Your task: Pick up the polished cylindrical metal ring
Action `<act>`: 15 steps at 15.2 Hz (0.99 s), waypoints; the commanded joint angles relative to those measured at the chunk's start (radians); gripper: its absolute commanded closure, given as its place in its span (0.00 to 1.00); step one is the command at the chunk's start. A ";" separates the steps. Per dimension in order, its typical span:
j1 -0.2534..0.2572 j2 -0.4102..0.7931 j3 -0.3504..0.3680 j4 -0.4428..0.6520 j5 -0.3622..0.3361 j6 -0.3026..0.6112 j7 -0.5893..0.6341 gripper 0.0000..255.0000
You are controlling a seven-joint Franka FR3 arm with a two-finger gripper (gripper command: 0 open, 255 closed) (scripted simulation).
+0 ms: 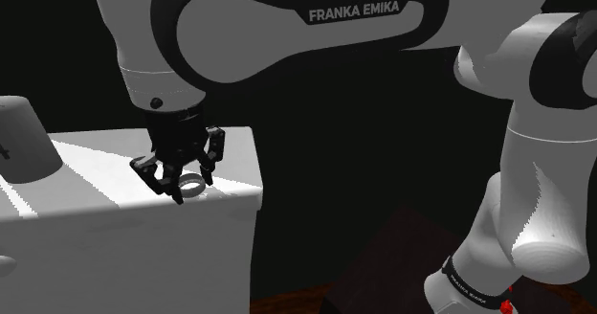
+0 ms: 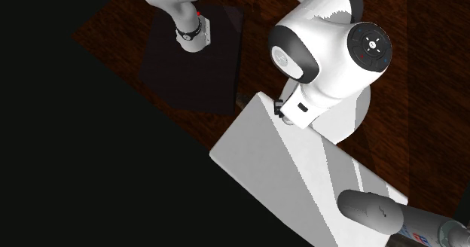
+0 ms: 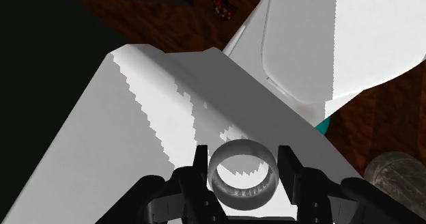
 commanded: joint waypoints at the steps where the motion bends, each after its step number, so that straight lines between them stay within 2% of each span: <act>1: 0.000 0.001 0.000 -0.001 0.000 0.001 0.000 1.00; 8: -0.001 -0.002 0.000 -0.005 0.001 0.003 -0.001 1.00; 15: 0.015 0.010 0.002 0.107 -0.004 -0.097 -0.005 1.00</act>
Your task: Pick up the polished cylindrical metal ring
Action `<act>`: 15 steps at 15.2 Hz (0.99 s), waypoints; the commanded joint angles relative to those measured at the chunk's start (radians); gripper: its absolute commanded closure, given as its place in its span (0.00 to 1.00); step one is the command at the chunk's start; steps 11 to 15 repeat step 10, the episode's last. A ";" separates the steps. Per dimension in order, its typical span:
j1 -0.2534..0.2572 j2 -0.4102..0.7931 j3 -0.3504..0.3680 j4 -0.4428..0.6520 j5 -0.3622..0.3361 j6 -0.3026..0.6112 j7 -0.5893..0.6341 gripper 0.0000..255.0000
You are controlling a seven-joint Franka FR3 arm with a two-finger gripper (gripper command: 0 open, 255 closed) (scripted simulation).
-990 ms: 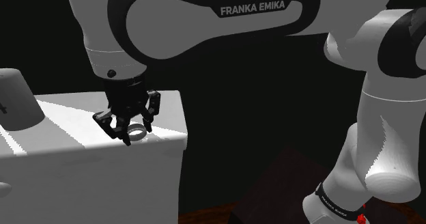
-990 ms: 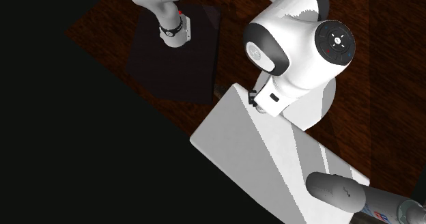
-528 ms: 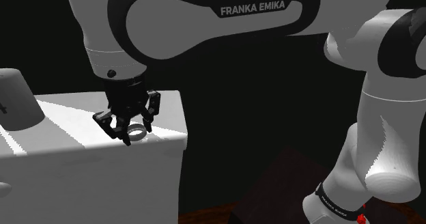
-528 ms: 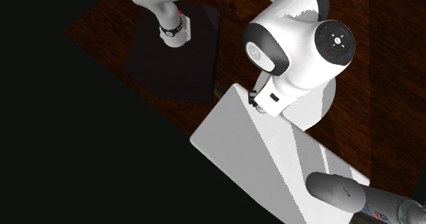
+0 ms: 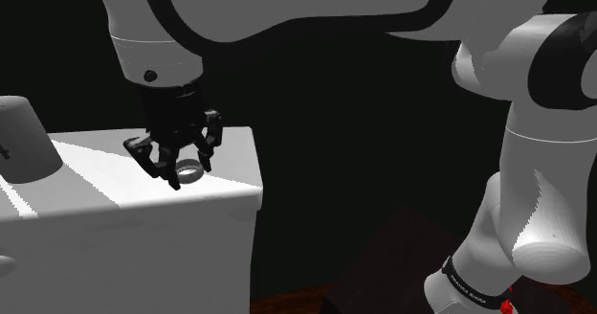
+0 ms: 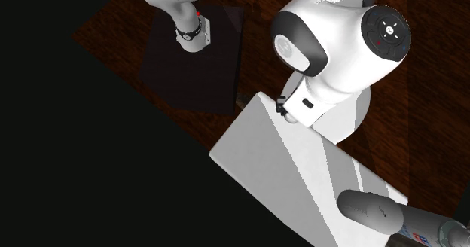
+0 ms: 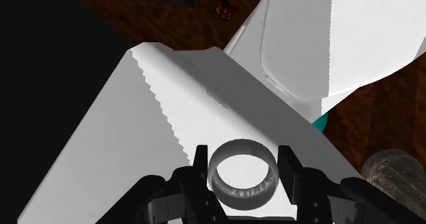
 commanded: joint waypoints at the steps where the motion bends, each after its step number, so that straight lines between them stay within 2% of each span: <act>1: 0.006 0.003 0.001 0.032 -0.002 -0.029 0.001 1.00; 8: 0.036 0.036 0.002 0.174 -0.020 -0.141 0.000 1.00; 15: 0.037 0.037 0.002 0.178 -0.020 -0.144 0.000 1.00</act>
